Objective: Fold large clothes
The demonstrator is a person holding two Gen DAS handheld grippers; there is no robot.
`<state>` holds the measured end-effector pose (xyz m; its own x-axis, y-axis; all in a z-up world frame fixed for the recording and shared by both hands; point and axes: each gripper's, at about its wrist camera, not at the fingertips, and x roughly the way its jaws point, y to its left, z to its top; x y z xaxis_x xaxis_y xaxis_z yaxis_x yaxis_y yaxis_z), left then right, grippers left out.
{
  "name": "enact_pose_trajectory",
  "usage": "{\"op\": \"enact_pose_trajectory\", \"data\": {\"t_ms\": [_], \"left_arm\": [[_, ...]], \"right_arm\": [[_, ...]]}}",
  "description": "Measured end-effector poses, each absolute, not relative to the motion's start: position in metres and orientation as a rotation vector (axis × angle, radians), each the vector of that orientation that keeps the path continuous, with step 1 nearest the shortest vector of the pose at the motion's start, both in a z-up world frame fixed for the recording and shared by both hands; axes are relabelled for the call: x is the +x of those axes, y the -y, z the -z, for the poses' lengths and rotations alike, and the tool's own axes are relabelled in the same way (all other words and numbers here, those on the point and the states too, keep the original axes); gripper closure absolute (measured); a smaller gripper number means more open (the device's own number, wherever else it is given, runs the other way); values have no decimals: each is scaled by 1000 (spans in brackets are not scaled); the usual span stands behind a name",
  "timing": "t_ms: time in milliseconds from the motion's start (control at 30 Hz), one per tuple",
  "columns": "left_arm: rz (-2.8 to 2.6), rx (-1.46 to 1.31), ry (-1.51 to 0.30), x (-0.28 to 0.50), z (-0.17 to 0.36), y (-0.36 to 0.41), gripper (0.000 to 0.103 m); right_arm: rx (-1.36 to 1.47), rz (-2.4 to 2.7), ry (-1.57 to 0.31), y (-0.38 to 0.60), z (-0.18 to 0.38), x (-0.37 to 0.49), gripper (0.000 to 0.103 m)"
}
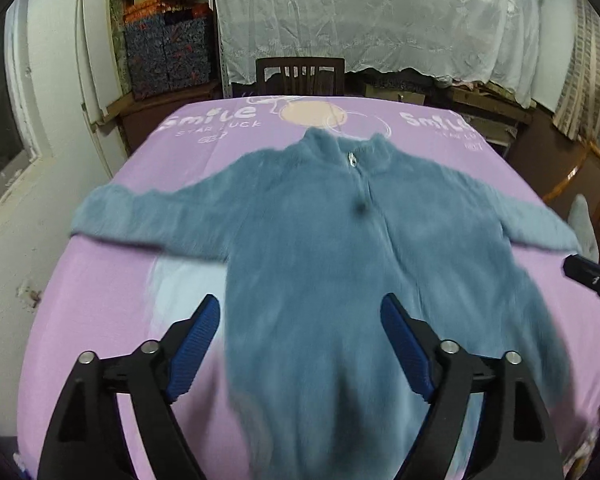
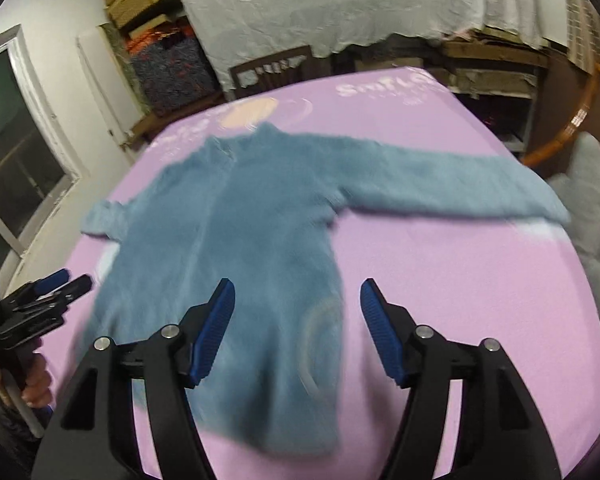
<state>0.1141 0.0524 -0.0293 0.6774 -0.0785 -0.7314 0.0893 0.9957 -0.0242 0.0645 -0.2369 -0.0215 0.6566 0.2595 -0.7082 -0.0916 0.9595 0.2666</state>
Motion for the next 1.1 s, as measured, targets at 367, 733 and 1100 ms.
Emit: {"op": "enact_pose_trajectory", "data": {"t_ms": [367,733,1100], "left_arm": [[54,-12,-919,247,62,-54,18],[-188,-332,-917,280,80,-197,18],[-377,-595,-861,233,61,-334,18]], "right_arm": [[456,-350,-892,240,68,231,35],[667,-270,-896,322,119,249,33],[753,-155,-873,340,119,237,38]]}}
